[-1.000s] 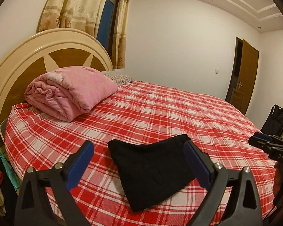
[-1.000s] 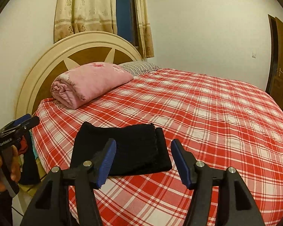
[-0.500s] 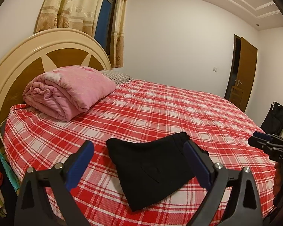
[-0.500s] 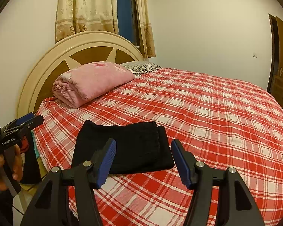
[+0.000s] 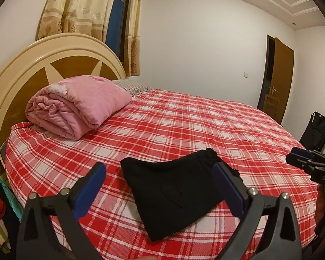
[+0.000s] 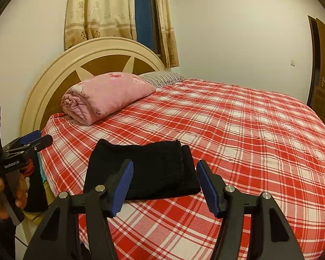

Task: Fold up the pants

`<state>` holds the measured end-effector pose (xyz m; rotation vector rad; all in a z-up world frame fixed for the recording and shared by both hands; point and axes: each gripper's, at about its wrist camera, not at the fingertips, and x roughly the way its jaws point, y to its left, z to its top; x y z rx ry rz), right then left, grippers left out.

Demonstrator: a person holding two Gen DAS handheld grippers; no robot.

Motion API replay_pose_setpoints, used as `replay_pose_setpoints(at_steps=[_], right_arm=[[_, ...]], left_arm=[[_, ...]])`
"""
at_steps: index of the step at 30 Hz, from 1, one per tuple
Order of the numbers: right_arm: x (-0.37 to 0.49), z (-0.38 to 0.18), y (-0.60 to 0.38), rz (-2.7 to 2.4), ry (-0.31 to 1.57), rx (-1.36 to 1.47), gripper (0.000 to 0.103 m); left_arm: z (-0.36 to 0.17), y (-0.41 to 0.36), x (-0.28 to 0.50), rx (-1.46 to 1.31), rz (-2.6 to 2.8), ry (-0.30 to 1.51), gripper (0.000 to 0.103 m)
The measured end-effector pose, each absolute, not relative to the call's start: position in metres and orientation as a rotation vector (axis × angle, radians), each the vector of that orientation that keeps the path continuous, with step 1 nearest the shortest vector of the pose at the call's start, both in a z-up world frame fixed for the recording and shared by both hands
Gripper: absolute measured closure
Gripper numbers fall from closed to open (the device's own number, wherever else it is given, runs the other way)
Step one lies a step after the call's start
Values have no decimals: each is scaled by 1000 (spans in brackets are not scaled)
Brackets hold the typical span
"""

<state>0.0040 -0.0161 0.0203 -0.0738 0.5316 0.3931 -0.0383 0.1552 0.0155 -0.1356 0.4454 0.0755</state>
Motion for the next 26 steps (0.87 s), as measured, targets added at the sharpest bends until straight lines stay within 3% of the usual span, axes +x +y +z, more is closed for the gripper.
replay_pose_setpoints(at_steps=[26], right_arm=[[-2, 17, -14, 408, 534, -86, 41]], left_arm=[[18, 145, -44, -119, 39, 374, 0]])
